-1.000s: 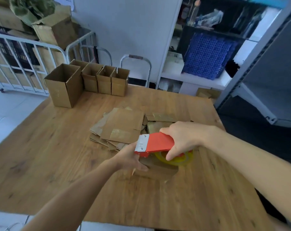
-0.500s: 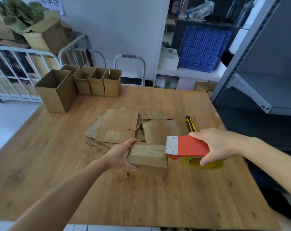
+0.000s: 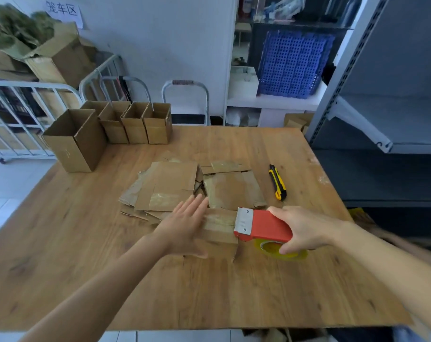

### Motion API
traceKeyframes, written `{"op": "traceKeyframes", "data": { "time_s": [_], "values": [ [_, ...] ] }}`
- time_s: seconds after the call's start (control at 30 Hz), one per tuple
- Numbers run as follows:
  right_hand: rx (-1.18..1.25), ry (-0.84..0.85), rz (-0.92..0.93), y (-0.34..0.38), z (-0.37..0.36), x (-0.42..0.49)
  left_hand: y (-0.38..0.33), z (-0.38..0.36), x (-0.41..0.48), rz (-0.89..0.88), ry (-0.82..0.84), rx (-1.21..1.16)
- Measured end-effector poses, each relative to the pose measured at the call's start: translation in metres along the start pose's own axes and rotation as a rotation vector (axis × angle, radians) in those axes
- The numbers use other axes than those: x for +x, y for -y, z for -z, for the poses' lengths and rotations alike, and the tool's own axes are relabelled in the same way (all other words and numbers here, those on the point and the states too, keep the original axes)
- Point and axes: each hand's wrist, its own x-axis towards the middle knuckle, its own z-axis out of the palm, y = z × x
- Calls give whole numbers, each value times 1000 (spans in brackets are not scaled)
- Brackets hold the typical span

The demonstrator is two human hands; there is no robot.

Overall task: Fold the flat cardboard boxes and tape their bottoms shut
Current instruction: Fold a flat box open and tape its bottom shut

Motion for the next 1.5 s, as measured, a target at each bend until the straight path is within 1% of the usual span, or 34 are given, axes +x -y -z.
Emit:
{"op": "traceKeyframes", "data": {
  "time_s": [0.07,0.1,0.17,0.23,0.43,0.57,0.67,0.8,0.9,1.0,1.03,1.17,1.27,1.5],
  "values": [
    [18,-5,-1,-2,-2,0,-27,-6,8,-33,-12,-3],
    [22,-10,-3,-2,-3,0,-34,-12,12,-37,-11,31],
    [21,-28,2,-4,-6,-1,-36,-21,16,-25,-33,147],
    [38,-51,4,-8,-9,-4,-33,-25,17,-22,-36,197],
    [123,-92,32,-20,-14,-22,-36,-19,14,-31,15,210],
    [29,-51,-11,-38,-20,-42,-37,-15,13,-30,52,204],
    [5,-31,-36,-43,-23,-46,-34,-16,16,-29,72,203],
    [-55,26,-40,-38,-23,-37,-33,-18,20,-18,76,108],
    [-88,39,-44,-34,-21,-32,-37,-15,23,49,50,-2],
    [-137,47,-42,-26,-15,-28,-53,-12,32,203,-12,-125],
    [-152,53,-42,-23,-14,-26,-60,-12,36,259,-29,-122],
    [-211,75,-56,-12,-10,-19,-79,-16,51,418,-54,36],
    [-260,77,-52,-2,-3,-14,-82,-16,55,458,-39,28],
    [-460,117,-18,34,13,4,-84,-17,54,463,-56,24]
  ]
}}
